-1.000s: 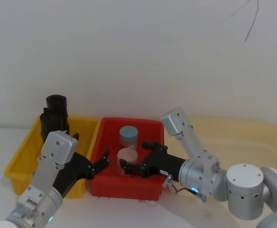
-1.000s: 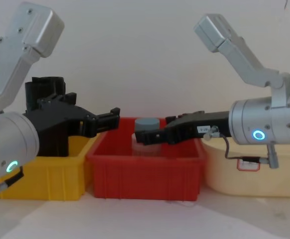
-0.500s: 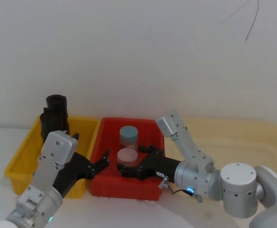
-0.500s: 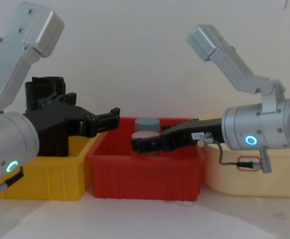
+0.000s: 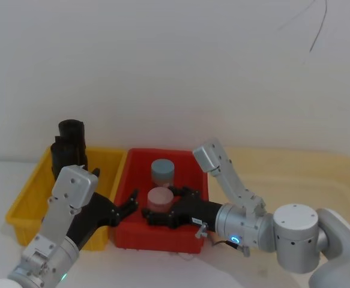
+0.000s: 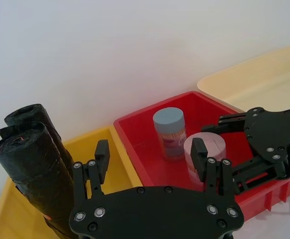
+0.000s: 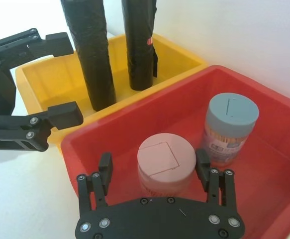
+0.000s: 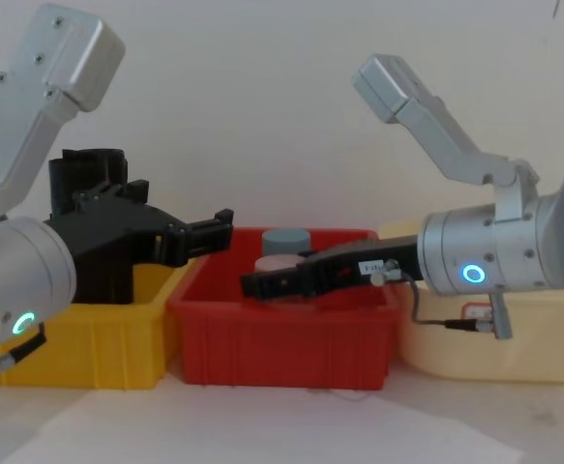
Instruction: Pick up the garbage bag with the one hand and transfer it to the other hand.
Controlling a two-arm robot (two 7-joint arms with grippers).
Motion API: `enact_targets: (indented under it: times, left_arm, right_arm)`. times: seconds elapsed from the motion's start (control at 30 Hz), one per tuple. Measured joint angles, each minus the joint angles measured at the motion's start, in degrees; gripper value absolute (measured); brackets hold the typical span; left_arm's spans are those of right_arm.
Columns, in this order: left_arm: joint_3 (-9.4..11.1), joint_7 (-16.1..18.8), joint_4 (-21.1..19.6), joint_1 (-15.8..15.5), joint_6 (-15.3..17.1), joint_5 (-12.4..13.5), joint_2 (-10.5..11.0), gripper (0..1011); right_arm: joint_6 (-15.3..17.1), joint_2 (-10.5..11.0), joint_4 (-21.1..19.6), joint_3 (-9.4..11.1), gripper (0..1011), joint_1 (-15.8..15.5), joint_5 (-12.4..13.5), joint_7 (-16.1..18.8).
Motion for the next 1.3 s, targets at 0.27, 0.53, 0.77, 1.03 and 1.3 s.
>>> enact_targets:
  times: [0.27, 0.53, 0.77, 1.03, 1.3]
  left_arm:
    - [0.00, 0.00, 0.00, 0.00, 0.00, 0.00, 0.00, 1001]
    - [0.00, 0.00, 0.00, 0.00, 0.00, 0.00, 0.00, 1001]
    - [0.00, 0.00, 0.00, 0.00, 0.00, 0.00, 0.00, 1001]
    - [0.00, 0.00, 0.00, 0.00, 0.00, 0.00, 0.00, 1001]
    - [0.00, 0.00, 0.00, 0.00, 0.00, 0.00, 0.00, 1001]
  right_arm:
    - [0.20, -0.38, 0.65, -0.08, 932, 0.38, 0.64, 0.45]
    - [0.29, -0.55, 0.92, -0.11, 738, 0.55, 0.95, 0.64]
    - [0.34, -0.64, 1.06, -0.15, 647, 0.65, 1.09, 0.75]
    - [0.38, -0.69, 1.14, -0.15, 647, 0.69, 1.17, 0.83]
    - [0.39, -0.74, 1.19, -0.15, 646, 0.73, 1.23, 0.89]
